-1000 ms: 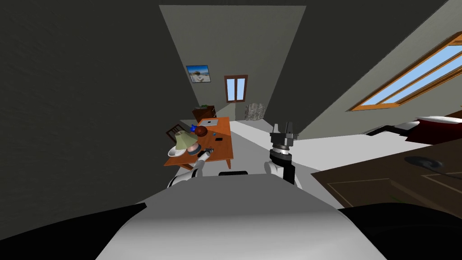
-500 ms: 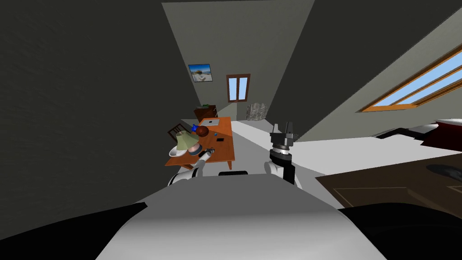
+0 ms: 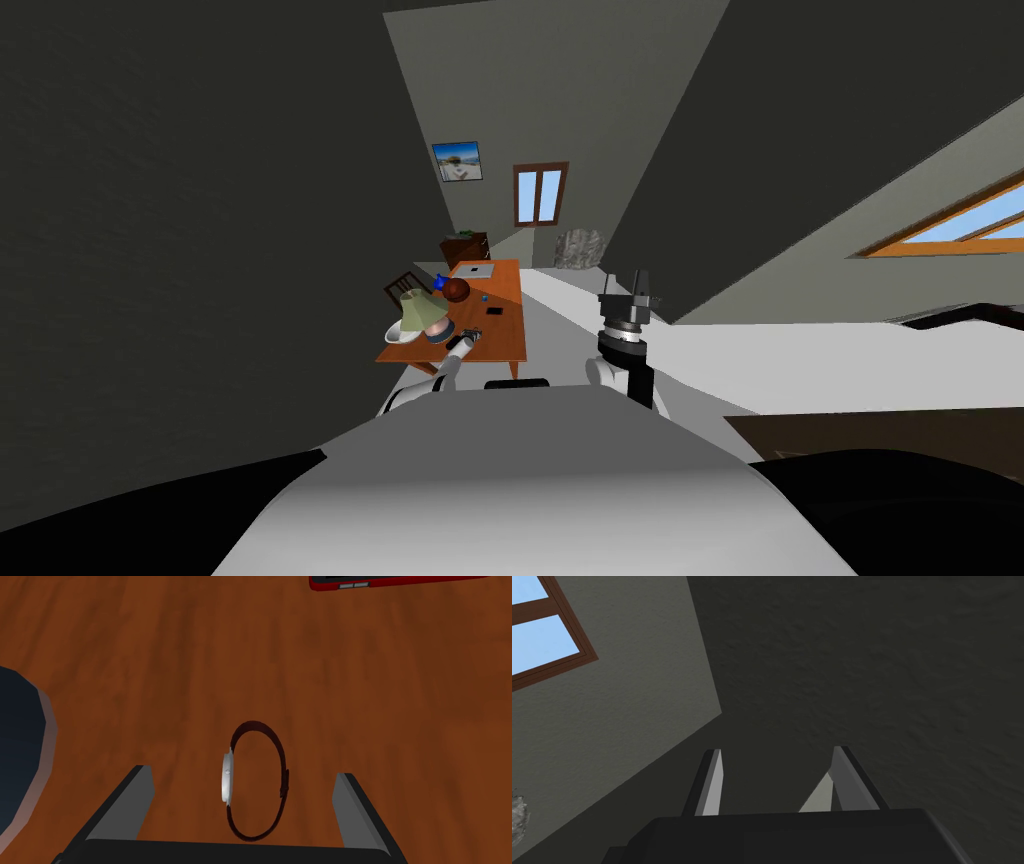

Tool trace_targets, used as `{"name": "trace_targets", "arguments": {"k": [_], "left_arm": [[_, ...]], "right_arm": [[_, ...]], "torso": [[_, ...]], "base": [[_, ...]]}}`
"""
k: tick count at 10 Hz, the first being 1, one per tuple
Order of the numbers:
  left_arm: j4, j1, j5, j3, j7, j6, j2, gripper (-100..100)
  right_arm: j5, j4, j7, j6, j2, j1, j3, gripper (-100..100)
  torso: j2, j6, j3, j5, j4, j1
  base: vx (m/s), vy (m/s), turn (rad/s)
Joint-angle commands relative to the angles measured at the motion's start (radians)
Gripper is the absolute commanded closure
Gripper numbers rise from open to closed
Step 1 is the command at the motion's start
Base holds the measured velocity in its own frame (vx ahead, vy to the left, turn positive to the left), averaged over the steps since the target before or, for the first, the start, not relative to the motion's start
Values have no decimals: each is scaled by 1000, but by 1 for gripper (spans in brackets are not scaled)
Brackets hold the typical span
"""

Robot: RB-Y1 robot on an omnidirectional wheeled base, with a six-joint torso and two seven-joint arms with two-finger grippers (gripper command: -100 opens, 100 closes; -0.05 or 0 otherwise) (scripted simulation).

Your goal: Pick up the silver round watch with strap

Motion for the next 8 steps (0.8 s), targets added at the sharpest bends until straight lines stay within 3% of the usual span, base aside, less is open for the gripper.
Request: {"name": "trace_targets", "arguments": {"k": [1,3,4,8], "left_arm": [[-13,7,17,-12,-38,2,-22,-100],[-21,10,24,-9,-62,-1,-37,-100],[-22,14,40,-28,-86,-3,-53,-100],[-31,21,63,-43,-135,-8,-84,-100]], "right_arm": [[0,0,0,0,0,0,0,0],[0,0,0,0,0,0,0,0],[0,0,0,0,0,0,0,0],[0,0,0,0,0,0,0,0]], "torso": [[0,0,0,0,0,0],[-1,0,-1,0,0,-1],[2,0,1,0,0,-1],[4,0,2,-1,1,-3]], "base": [[75,19,192],[34,4,107],[-3,-22,62],[-3,-24,69]]}}
